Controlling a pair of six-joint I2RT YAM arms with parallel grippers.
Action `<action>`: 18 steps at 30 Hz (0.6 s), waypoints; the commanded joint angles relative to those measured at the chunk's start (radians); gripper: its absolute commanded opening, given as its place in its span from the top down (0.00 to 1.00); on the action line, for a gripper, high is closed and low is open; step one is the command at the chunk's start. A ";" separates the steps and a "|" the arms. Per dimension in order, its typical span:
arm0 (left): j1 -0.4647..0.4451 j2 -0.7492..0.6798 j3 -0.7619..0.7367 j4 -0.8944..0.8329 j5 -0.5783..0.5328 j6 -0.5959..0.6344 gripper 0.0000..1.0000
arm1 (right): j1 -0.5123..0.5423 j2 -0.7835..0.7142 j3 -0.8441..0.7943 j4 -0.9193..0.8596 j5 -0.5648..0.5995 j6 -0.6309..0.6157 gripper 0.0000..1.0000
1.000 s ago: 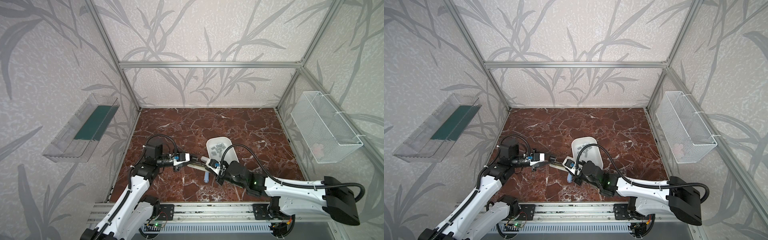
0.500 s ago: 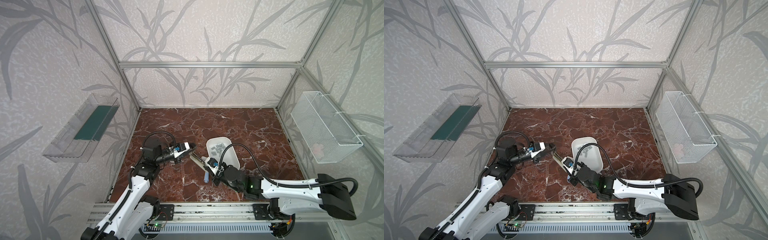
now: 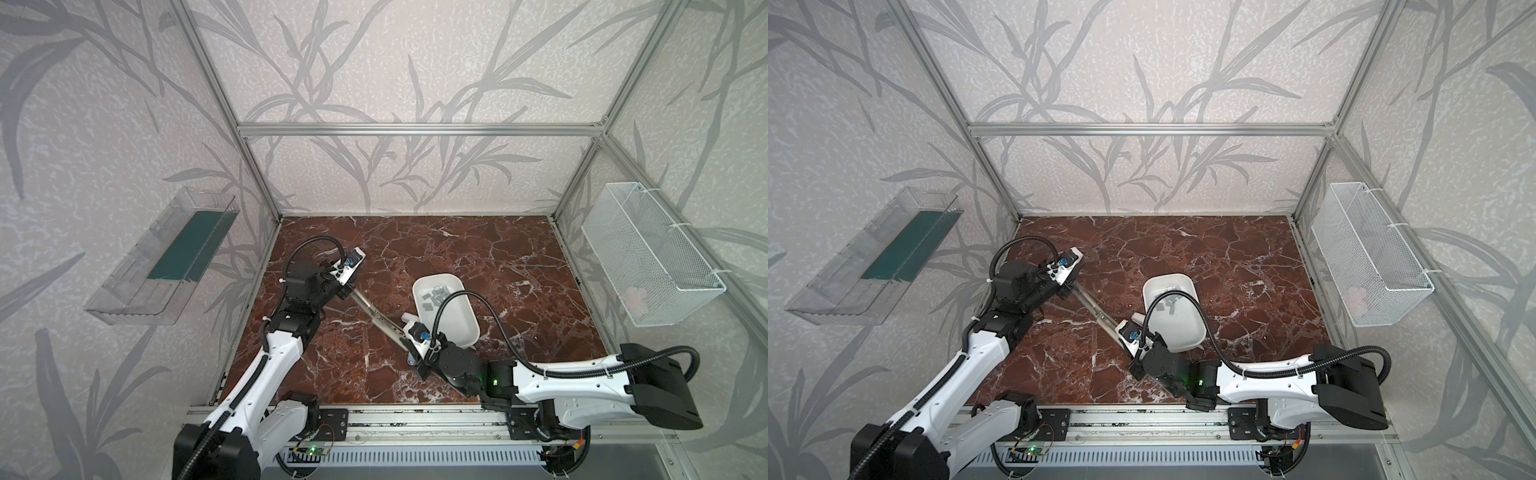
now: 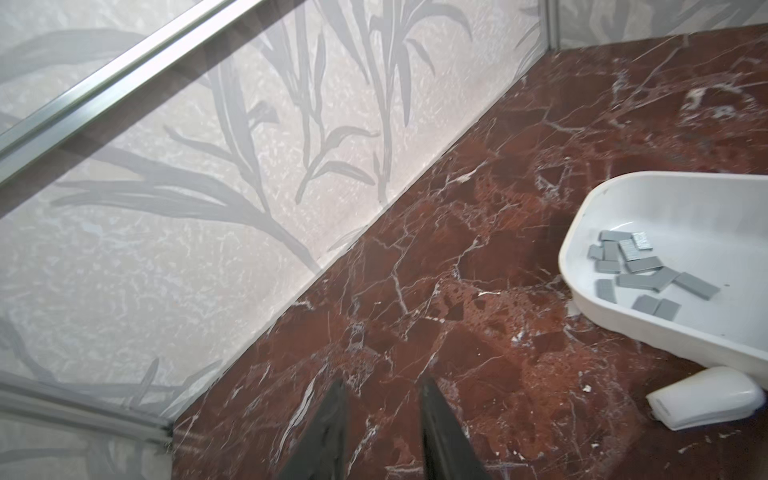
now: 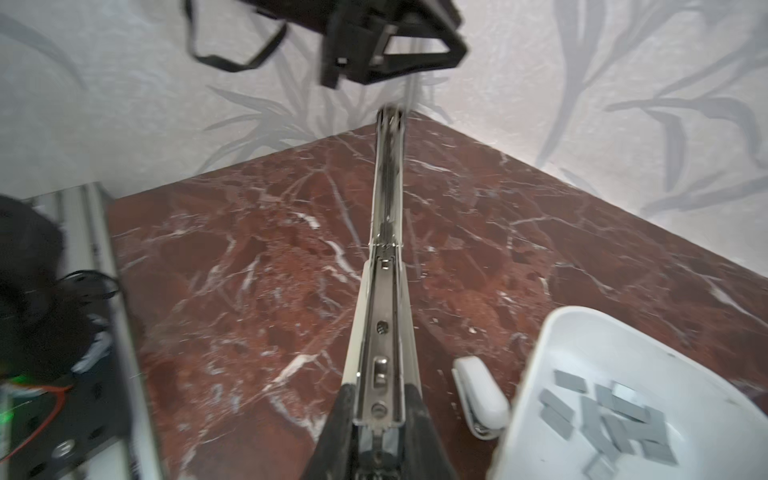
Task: Load the staples into the stapler
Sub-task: 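Release the stapler with the left gripper and raise the left arm away, then lower the opened long stapler onto the table with the right gripper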
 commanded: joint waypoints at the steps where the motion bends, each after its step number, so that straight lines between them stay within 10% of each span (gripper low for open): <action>1: 0.018 0.042 0.047 -0.019 -0.116 0.020 0.68 | 0.038 -0.016 0.051 0.119 -0.019 0.015 1.00; 18: 0.040 -0.051 0.006 0.053 0.002 -0.012 0.63 | 0.089 0.355 0.241 0.114 0.431 0.294 1.00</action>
